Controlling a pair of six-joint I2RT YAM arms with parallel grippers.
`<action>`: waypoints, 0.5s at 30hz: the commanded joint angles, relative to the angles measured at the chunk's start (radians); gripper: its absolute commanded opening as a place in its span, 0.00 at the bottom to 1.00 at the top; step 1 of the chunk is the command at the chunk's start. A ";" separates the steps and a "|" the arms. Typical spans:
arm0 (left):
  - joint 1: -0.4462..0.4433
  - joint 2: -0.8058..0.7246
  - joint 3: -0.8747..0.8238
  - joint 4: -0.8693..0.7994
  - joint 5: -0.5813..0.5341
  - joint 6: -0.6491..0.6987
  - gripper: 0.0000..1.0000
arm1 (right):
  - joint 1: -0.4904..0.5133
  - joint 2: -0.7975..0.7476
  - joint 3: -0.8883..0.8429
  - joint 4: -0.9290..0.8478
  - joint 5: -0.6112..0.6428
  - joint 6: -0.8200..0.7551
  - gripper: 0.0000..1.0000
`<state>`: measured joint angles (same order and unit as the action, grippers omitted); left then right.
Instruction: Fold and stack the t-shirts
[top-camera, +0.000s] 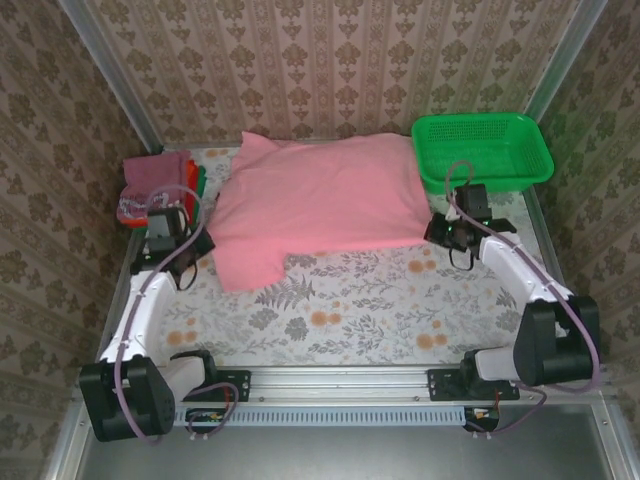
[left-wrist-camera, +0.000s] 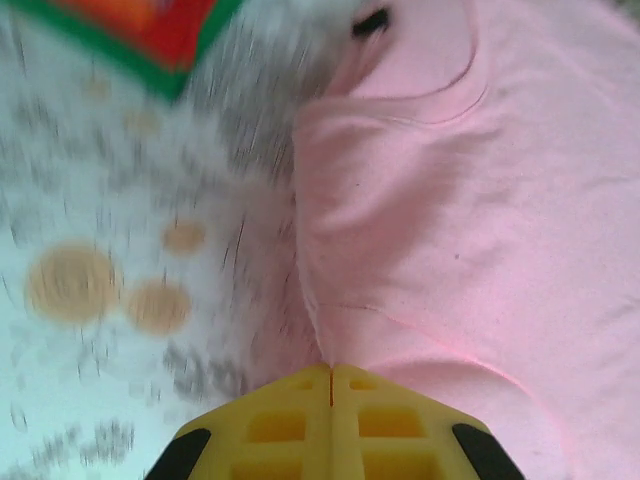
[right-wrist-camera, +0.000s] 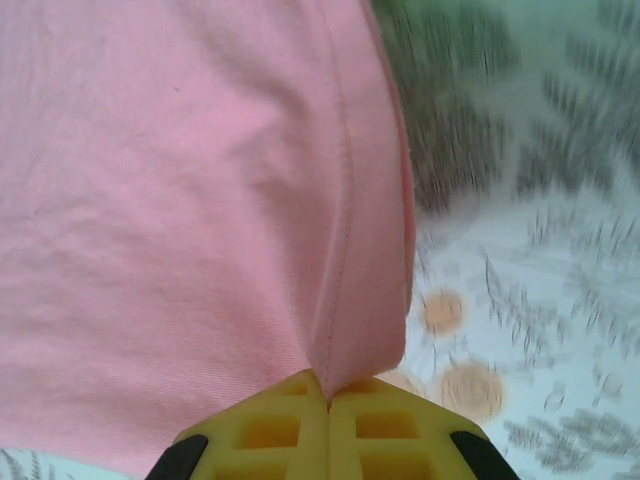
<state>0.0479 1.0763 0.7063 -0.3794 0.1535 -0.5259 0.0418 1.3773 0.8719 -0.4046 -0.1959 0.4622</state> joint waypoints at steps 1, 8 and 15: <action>0.009 0.027 -0.060 0.035 0.047 -0.070 0.00 | -0.006 0.080 -0.061 0.091 -0.057 0.088 0.00; 0.012 0.031 -0.137 0.006 -0.007 -0.088 0.12 | -0.005 0.108 -0.096 0.047 0.011 0.088 0.25; -0.032 -0.073 -0.041 -0.067 -0.152 -0.041 0.94 | 0.043 -0.077 -0.055 -0.004 0.142 0.007 0.88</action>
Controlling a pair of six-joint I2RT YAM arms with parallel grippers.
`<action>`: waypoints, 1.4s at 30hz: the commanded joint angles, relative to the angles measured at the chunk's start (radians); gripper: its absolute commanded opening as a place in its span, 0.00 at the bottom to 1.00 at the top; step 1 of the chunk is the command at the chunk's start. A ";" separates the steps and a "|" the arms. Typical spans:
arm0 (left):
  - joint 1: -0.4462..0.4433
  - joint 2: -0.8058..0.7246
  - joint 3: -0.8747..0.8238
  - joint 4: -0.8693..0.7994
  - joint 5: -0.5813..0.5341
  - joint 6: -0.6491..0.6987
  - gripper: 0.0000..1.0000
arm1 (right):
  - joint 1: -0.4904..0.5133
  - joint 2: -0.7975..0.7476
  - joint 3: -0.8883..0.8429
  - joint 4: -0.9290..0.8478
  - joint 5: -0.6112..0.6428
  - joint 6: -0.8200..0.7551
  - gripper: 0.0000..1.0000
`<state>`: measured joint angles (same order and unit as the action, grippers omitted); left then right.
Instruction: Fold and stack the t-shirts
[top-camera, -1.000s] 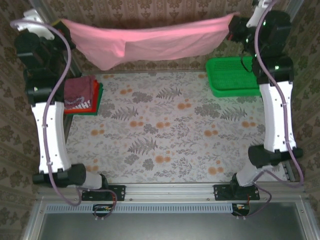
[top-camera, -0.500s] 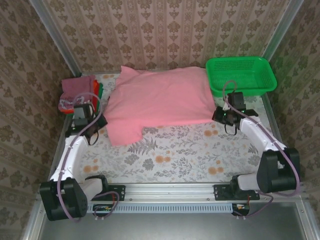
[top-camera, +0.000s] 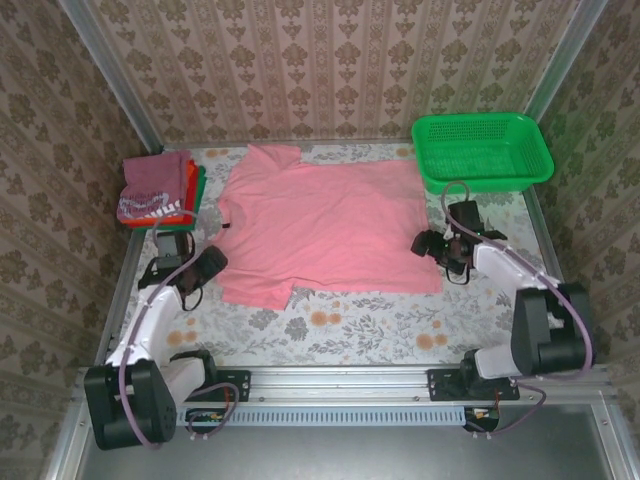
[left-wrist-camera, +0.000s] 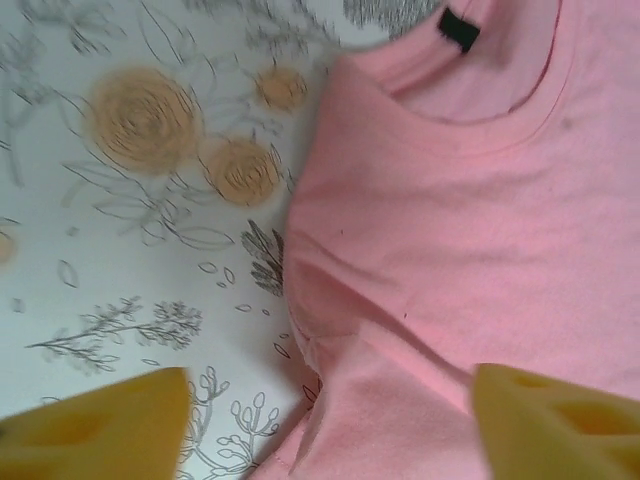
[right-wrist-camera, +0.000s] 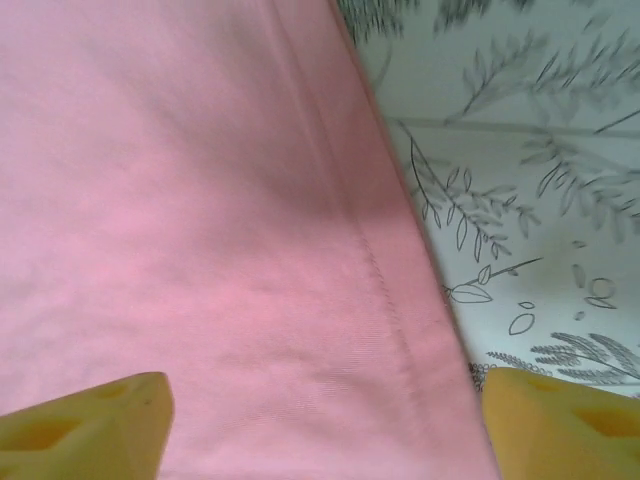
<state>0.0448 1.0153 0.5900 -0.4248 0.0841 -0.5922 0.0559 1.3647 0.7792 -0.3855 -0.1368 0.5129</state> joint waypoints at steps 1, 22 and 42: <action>-0.064 0.012 0.111 -0.015 -0.110 0.040 0.98 | 0.056 -0.065 0.054 -0.012 0.103 -0.059 0.90; -0.190 0.797 0.466 0.394 0.043 -0.024 1.00 | 0.291 0.568 0.379 0.174 0.137 0.088 0.86; -0.208 0.320 0.250 0.153 -0.079 0.094 1.00 | 0.254 0.310 0.291 0.171 0.078 0.046 0.87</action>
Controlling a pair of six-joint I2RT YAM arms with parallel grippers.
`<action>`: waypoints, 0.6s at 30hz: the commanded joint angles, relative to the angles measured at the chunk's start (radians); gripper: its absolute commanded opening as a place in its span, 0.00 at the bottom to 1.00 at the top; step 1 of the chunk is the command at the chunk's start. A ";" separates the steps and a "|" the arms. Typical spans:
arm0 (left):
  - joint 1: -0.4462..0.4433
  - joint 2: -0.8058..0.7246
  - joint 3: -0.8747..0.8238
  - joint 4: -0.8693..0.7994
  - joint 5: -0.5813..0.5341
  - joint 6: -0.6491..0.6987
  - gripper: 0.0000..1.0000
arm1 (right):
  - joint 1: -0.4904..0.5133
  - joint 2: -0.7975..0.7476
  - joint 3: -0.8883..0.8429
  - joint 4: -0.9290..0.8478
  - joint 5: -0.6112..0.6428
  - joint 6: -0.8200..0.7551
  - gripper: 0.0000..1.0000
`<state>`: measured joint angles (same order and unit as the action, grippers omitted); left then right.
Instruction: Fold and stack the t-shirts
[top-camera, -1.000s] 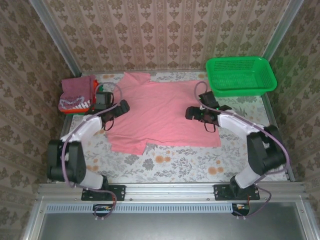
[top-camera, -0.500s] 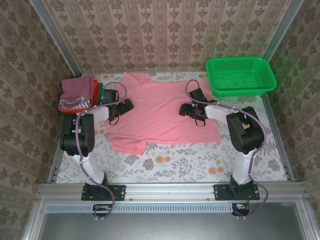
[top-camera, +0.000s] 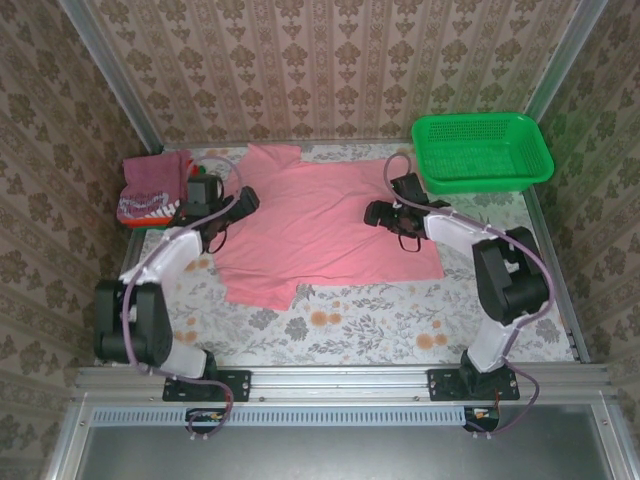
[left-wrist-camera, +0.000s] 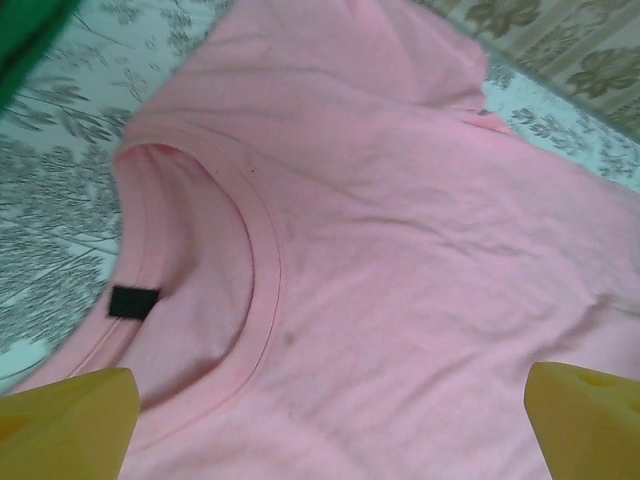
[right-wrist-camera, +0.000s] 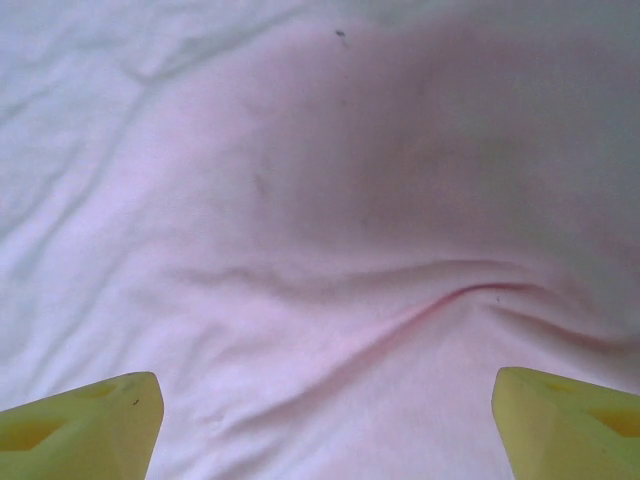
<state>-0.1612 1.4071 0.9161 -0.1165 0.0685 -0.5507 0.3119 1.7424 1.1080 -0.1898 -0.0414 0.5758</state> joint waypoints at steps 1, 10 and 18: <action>-0.001 -0.126 -0.111 -0.200 -0.075 0.044 1.00 | -0.003 -0.085 -0.051 -0.032 -0.015 -0.018 0.87; -0.010 -0.494 -0.427 -0.338 -0.001 -0.186 0.84 | -0.002 -0.092 -0.069 -0.046 -0.002 -0.019 0.87; 0.023 -0.456 -0.507 -0.230 0.056 -0.190 0.57 | 0.001 -0.069 -0.046 -0.038 -0.026 -0.011 0.86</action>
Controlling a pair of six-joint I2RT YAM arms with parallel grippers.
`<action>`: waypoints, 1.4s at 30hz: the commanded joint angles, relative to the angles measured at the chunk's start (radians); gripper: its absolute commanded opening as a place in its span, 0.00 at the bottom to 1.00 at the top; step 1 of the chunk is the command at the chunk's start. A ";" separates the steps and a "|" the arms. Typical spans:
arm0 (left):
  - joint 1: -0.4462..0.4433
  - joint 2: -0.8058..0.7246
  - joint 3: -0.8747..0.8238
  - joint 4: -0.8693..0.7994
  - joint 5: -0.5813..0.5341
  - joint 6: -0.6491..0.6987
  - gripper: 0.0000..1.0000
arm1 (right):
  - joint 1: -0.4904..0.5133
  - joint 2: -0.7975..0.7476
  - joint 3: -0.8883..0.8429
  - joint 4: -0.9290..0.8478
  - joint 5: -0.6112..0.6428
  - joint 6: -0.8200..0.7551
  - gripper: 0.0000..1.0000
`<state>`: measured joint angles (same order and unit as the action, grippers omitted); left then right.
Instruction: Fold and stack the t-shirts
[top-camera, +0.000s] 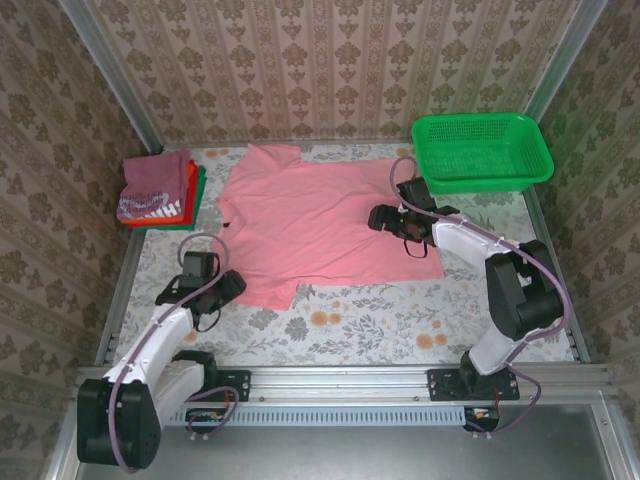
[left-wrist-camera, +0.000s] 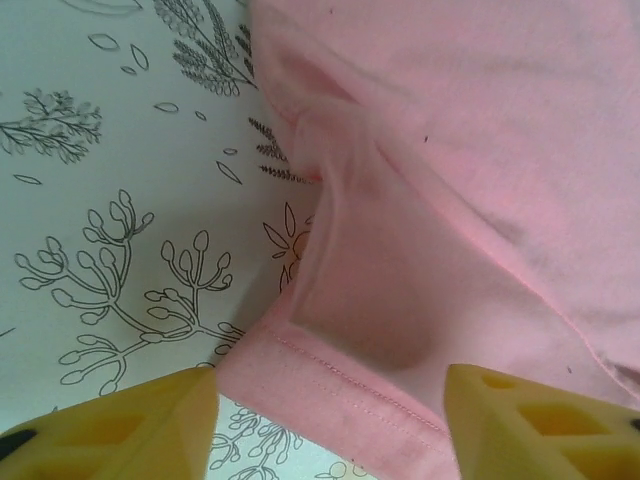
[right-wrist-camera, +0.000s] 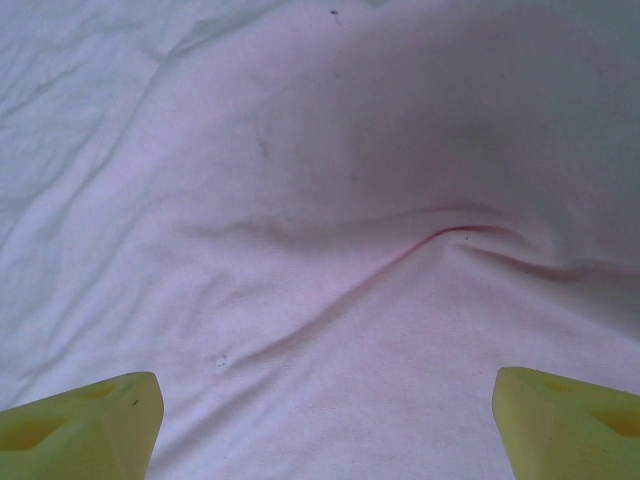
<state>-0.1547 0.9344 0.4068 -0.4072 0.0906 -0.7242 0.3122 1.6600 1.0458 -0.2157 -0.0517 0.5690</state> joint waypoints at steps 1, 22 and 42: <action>0.025 0.029 0.004 0.072 0.042 -0.015 0.54 | 0.000 0.009 0.014 -0.016 -0.013 -0.004 0.86; 0.059 0.090 -0.001 0.131 0.080 -0.019 0.00 | -0.003 -0.120 -0.089 -0.058 0.085 0.048 0.85; 0.049 0.119 0.040 0.113 0.082 -0.018 0.00 | -0.182 -0.315 -0.351 -0.233 0.115 0.290 0.48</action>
<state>-0.1032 1.0428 0.4156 -0.2867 0.1619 -0.7414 0.1314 1.3106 0.6815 -0.4503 0.0872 0.8398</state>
